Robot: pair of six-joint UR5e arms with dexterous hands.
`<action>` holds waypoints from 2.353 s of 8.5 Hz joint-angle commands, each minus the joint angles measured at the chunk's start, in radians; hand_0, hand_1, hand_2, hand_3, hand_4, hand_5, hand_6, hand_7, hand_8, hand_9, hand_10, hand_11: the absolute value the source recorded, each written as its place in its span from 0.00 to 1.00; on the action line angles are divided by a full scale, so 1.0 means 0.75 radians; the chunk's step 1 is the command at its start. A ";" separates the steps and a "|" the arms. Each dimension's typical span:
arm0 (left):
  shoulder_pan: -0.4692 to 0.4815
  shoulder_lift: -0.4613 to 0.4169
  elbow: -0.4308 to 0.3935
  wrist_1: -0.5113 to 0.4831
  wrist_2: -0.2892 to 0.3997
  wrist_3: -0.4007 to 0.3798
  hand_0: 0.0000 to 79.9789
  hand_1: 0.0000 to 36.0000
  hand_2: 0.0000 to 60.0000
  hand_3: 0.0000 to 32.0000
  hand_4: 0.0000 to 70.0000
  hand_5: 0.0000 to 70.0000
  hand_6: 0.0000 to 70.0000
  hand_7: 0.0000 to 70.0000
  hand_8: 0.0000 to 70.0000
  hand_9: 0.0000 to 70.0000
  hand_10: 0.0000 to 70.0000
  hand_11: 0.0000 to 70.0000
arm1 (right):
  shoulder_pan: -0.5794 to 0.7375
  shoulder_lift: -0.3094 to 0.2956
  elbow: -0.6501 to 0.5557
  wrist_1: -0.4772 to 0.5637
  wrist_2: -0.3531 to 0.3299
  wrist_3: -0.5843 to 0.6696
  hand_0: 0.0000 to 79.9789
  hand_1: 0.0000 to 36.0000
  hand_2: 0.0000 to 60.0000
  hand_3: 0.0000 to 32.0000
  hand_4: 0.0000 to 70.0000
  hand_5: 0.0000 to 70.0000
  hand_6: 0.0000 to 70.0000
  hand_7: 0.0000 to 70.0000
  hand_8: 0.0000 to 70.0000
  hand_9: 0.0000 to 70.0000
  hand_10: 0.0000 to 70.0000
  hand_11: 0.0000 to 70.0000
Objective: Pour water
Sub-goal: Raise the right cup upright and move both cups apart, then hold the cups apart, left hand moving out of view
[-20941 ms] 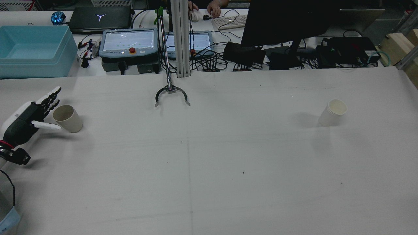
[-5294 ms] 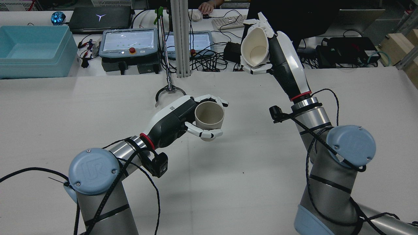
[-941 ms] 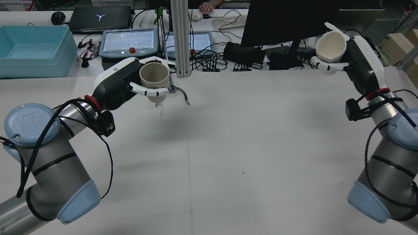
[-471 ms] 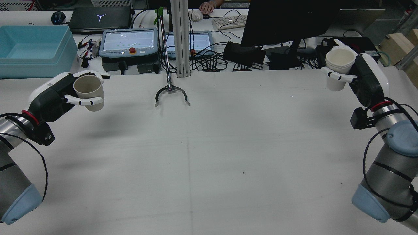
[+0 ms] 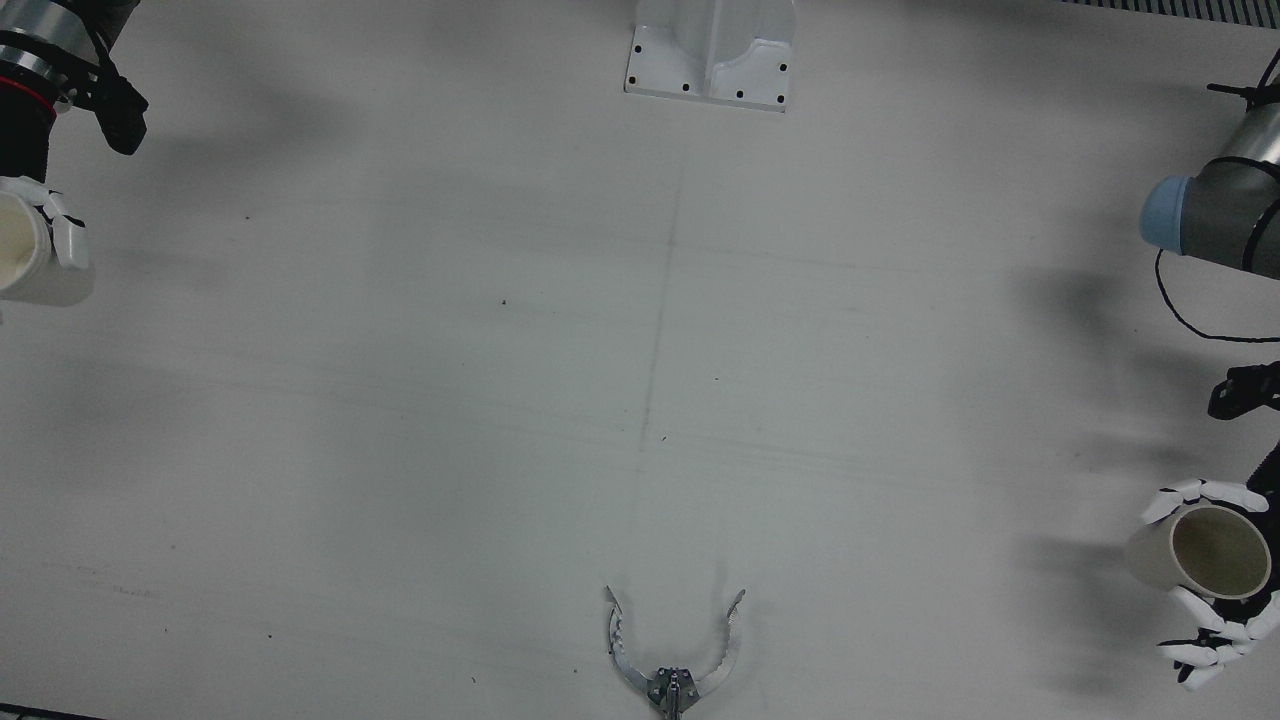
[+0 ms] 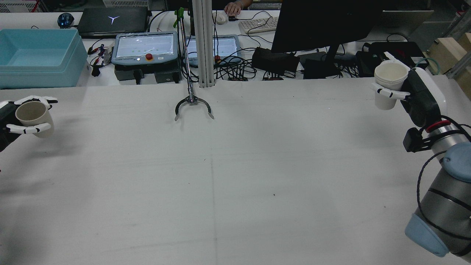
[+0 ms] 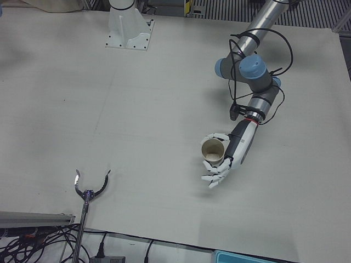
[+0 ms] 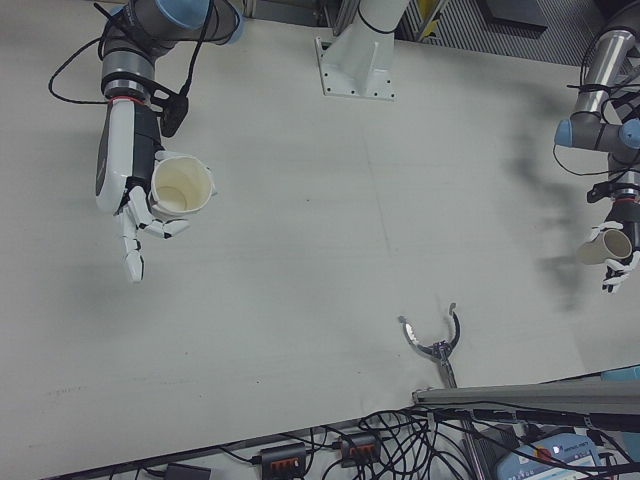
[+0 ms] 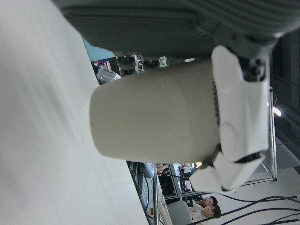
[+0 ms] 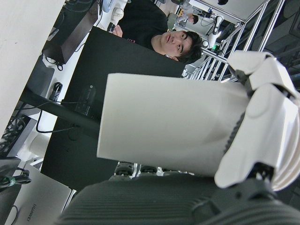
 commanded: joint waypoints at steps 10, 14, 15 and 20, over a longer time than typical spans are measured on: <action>-0.094 0.094 0.489 -0.544 -0.070 -0.006 0.65 0.91 1.00 0.00 0.42 1.00 0.20 0.41 0.12 0.20 0.11 0.20 | -0.046 0.001 -0.008 -0.023 -0.007 -0.017 0.59 0.53 0.57 0.00 0.25 0.84 0.08 0.18 0.06 0.13 0.07 0.13; -0.090 0.086 0.493 -0.561 -0.072 -0.075 0.68 1.00 1.00 0.00 0.46 1.00 0.21 0.42 0.12 0.21 0.12 0.20 | -0.079 0.001 -0.010 -0.023 -0.001 -0.021 0.59 0.53 0.57 0.00 0.24 0.84 0.08 0.18 0.06 0.13 0.07 0.13; -0.086 0.082 0.526 -0.573 -0.072 -0.073 0.68 0.99 1.00 0.00 0.46 1.00 0.20 0.41 0.12 0.20 0.11 0.20 | -0.087 0.003 -0.018 -0.021 -0.001 -0.019 0.59 0.53 0.57 0.00 0.24 0.85 0.08 0.18 0.06 0.13 0.07 0.13; -0.086 0.070 0.591 -0.618 -0.076 -0.069 0.66 0.81 1.00 0.00 0.49 0.94 0.21 0.44 0.12 0.22 0.12 0.21 | -0.095 0.005 -0.024 -0.021 -0.001 -0.017 0.59 0.52 0.53 0.00 0.23 0.85 0.08 0.18 0.06 0.13 0.07 0.12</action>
